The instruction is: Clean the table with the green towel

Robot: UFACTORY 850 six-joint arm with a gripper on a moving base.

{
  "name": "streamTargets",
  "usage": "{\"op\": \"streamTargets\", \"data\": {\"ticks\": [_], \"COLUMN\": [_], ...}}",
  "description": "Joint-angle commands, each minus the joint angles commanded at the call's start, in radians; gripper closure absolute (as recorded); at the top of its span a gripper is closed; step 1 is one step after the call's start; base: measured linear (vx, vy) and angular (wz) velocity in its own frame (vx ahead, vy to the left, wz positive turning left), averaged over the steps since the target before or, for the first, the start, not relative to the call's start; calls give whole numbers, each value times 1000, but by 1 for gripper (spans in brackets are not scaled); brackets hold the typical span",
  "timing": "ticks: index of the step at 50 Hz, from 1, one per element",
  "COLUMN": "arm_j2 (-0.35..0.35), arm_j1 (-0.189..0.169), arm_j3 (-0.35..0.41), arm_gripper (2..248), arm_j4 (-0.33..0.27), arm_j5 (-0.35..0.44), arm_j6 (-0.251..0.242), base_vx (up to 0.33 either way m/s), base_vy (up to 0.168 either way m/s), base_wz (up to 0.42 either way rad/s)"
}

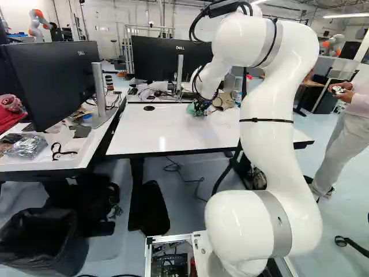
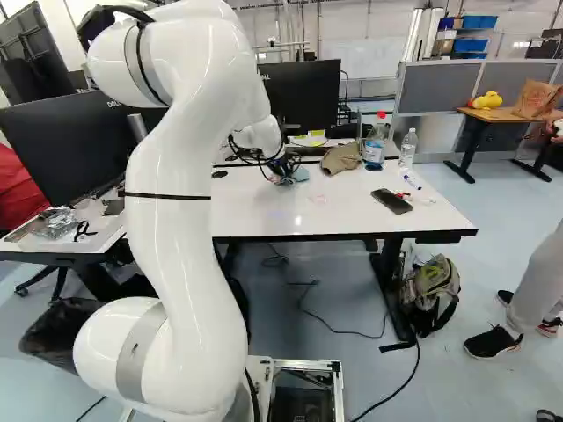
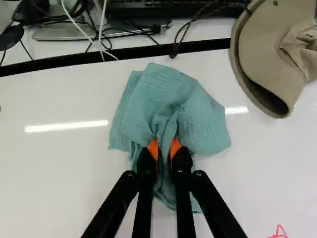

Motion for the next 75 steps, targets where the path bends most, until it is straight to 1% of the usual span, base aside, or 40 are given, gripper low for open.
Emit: {"op": "streamTargets", "data": {"ticks": [24, 32, 44, 54, 75], "arm_j2": [-51, -78, -127, -157, -159], "arm_j1": [62, 73, 70, 54, 4], "arm_j3": [-71, -108, -178, -220, -223], "arm_gripper": [204, 204, 204, 204, 204], "arm_j4": [0, 0, 0, 0, 0], "arm_j5": [0, 0, 0, 0, 0], "arm_j6": [0, 0, 0, 0, 0], "base_vx": [0, 0, 0, 2, 0], "base_vy": [0, 0, 0, 7, 1], "base_wz": [0, 0, 0, 34, 6]}}
